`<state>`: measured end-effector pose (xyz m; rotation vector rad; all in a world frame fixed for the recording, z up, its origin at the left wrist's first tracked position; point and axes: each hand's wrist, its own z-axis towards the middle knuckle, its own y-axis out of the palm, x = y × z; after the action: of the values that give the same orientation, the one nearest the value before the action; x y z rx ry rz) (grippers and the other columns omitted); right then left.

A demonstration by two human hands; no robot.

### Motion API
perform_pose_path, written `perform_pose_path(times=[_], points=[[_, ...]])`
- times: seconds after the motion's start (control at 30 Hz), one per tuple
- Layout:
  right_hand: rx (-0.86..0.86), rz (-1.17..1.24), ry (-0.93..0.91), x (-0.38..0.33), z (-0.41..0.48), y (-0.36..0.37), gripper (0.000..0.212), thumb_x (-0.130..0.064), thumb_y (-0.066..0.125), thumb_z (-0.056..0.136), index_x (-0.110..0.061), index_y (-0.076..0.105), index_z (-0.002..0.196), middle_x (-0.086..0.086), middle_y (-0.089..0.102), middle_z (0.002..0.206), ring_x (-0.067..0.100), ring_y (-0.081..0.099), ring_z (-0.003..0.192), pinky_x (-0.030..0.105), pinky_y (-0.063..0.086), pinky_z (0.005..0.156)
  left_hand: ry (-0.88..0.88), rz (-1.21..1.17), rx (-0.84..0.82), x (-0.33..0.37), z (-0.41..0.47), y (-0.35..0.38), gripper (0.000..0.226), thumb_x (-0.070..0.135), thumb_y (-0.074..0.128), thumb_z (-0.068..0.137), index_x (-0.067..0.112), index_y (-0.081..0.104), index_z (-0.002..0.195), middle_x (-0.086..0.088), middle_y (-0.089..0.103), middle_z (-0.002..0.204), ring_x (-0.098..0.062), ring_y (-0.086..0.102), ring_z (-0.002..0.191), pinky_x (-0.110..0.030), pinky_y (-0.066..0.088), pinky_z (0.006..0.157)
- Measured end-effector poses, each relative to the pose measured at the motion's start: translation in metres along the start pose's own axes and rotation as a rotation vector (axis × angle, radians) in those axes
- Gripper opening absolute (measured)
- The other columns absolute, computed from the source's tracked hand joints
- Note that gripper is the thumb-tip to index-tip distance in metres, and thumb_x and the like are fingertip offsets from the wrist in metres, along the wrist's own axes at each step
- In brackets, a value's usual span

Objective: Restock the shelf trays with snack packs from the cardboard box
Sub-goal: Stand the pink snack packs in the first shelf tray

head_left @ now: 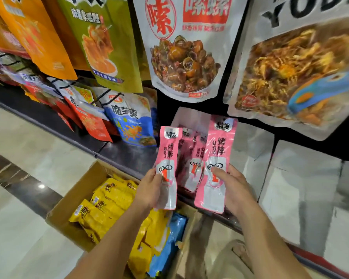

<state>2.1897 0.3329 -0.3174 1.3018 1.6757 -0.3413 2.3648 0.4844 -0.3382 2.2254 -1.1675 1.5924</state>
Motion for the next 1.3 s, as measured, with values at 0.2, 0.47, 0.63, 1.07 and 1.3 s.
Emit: perform_pose_path(times=[0.2,0.47,0.63,1.07,1.3], points=[[0.082,0.030,-0.008,-0.002,0.013,-0.024,0.029,-0.011,0.075,0.086,-0.015,0.074,0.114,0.014,0.074,0.114,0.036,0.068,0.110,0.057,0.048,0.103,0.234,0.306,-0.088,0.018,0.032,0.039,0.022,0.016,0.043,0.103,0.010,0.057,0.087,-0.003,0.060,0.087,-0.019,0.053,0.084,-0.025,0.029,0.069],[0.108,0.078,0.007,-0.010,0.019,-0.036,0.021,-0.007,0.071,0.089,-0.014,0.075,0.108,0.017,0.075,0.106,0.030,0.070,0.089,0.044,0.053,0.087,0.145,0.438,-0.224,0.012,0.081,0.085,0.031,0.035,0.047,0.096,0.018,0.065,0.115,0.005,0.071,0.082,-0.017,0.068,0.080,-0.026,0.053,0.080],[0.124,0.078,0.007,-0.011,0.023,-0.034,0.023,-0.009,0.073,0.088,-0.015,0.075,0.109,0.015,0.076,0.106,0.030,0.071,0.091,0.048,0.055,0.089,0.190,0.632,-0.143,0.012,0.086,0.089,0.015,0.025,0.054,0.097,0.030,0.067,0.103,0.000,0.072,0.095,-0.022,0.067,0.088,-0.028,0.050,0.086],[0.054,0.093,0.015,-0.013,0.014,-0.005,0.024,-0.007,0.070,0.090,-0.013,0.073,0.113,0.013,0.077,0.103,0.027,0.074,0.086,0.038,0.059,0.077,0.275,0.561,0.127,0.016,0.081,0.052,0.035,0.050,0.066,0.081,0.027,0.067,0.107,-0.001,0.066,0.098,-0.024,0.063,0.092,-0.037,0.054,0.080],[0.018,0.099,0.014,-0.003,0.028,0.026,0.023,-0.005,0.070,0.090,-0.009,0.074,0.111,0.016,0.076,0.104,0.027,0.073,0.088,0.037,0.059,0.077,0.263,0.381,0.290,0.001,0.100,0.000,0.026,0.026,0.058,0.093,0.012,0.069,0.113,-0.009,0.072,0.102,-0.030,0.066,0.098,-0.040,0.052,0.085]])
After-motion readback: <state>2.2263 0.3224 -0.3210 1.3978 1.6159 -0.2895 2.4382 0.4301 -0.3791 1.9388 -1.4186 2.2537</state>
